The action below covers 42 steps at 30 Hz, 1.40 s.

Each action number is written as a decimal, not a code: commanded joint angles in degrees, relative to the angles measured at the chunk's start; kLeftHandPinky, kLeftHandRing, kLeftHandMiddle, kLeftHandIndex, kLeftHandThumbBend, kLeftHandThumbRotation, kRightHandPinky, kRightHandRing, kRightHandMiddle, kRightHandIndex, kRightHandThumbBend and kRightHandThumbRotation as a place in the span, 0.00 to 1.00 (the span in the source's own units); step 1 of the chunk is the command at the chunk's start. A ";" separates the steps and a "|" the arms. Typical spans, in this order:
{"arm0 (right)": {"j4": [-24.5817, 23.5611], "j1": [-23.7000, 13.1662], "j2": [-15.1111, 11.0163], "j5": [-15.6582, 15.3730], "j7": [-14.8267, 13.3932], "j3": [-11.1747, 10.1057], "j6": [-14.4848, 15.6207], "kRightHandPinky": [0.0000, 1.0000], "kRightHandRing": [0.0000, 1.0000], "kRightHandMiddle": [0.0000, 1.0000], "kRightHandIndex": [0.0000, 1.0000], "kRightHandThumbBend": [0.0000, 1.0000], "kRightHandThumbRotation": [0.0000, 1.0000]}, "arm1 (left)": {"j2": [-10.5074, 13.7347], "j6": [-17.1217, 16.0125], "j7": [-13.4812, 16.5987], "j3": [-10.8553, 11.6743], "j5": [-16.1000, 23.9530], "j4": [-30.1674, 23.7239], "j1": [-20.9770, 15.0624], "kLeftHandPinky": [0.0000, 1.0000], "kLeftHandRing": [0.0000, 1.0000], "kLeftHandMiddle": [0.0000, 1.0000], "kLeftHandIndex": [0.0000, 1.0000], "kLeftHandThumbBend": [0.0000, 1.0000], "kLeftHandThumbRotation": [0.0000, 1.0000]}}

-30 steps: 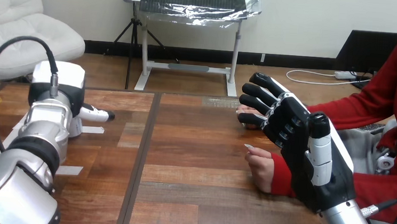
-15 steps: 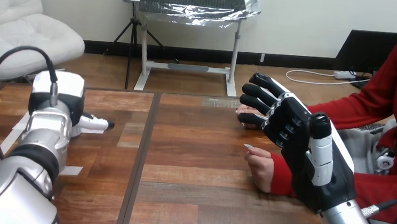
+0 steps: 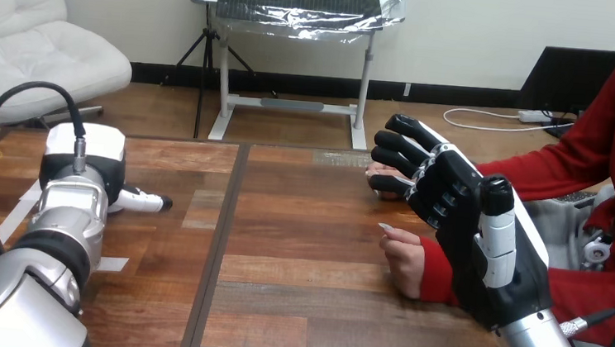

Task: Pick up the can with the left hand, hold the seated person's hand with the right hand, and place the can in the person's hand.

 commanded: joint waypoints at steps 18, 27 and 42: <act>-2.81 -2.13 0.32 0.77 -0.81 -0.72 -0.54 0.78 0.86 0.85 0.87 0.89 1.00 | 0.13 1.32 -3.51 0.52 -0.48 -0.05 -2.45 0.93 0.91 0.92 0.90 0.73 0.91; -2.44 -2.17 0.30 0.80 -0.76 -0.75 -1.04 0.78 0.85 0.85 0.87 0.89 1.00 | 0.25 1.30 -4.58 1.37 -1.78 -0.01 -2.49 0.91 0.88 0.88 0.87 0.72 0.87; -2.07 -2.30 0.33 0.97 -0.66 -0.87 -1.12 0.78 0.86 0.85 0.87 0.88 1.00 | 0.40 0.98 -4.52 2.91 -3.03 -0.27 -2.63 0.87 0.86 0.86 0.84 0.72 0.84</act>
